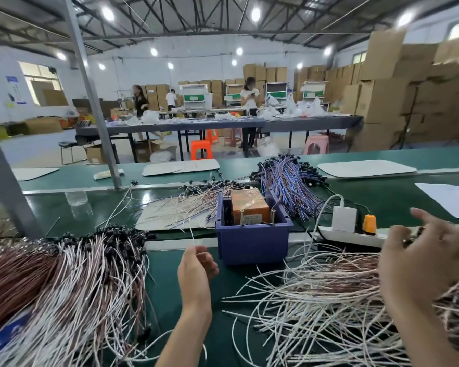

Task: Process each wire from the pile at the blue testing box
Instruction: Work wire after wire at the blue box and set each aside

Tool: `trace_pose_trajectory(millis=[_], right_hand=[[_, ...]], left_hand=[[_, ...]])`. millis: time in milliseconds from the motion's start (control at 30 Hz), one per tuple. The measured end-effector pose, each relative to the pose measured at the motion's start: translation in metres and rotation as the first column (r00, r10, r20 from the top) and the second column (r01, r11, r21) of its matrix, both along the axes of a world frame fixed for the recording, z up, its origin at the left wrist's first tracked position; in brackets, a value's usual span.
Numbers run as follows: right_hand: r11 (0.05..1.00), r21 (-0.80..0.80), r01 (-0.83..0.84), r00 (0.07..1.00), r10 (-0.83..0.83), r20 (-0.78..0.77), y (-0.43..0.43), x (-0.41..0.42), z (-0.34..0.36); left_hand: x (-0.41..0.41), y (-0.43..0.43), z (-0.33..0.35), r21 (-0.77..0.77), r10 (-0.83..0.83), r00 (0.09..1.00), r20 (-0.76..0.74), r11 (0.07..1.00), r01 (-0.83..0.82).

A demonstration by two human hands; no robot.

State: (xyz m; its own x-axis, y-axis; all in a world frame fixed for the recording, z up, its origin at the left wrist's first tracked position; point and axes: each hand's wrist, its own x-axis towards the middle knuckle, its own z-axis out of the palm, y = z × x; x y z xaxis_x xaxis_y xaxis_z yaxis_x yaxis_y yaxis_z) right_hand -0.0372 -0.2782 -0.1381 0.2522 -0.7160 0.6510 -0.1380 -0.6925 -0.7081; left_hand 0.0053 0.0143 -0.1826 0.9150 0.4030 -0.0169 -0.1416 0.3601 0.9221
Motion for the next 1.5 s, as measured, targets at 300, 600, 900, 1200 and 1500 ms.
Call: trace_pose_trajectory(millis=[300, 600, 900, 1200, 1500], right_hand=[[0.985, -0.167, -0.042, 0.984, 0.011, -0.178, 0.010, -0.008, -0.008], [0.954, -0.211, -0.211, 0.941, 0.140, -0.308, -0.023, -0.026, -0.013], [0.807, -0.399, -0.436, 0.865, 0.253, -0.433, 0.075, -0.062, -0.036], [0.659, -0.441, -0.609, 0.791, 0.468, -0.394, 0.125, -0.056, -0.073], [-0.215, 0.531, -0.820, 0.195, 0.767, 0.612, 0.167, -0.041, -0.004]], left_hand=[[-0.006, 0.070, 0.037, 0.558, -0.072, 0.996, 0.043, 0.829, 0.036], [0.008, 0.195, 0.030, 0.941, 0.430, 0.901, -0.048, -0.282, 0.185], [0.020, 0.216, 0.019, 0.934, 0.495, 0.826, -0.271, -0.071, 0.349], [0.011, 0.203, 0.042, 0.864, 0.484, 0.872, -0.073, 0.467, -0.187], [-0.079, 0.052, 0.057, 0.983, -0.377, 0.914, 0.152, 0.153, -0.100]])
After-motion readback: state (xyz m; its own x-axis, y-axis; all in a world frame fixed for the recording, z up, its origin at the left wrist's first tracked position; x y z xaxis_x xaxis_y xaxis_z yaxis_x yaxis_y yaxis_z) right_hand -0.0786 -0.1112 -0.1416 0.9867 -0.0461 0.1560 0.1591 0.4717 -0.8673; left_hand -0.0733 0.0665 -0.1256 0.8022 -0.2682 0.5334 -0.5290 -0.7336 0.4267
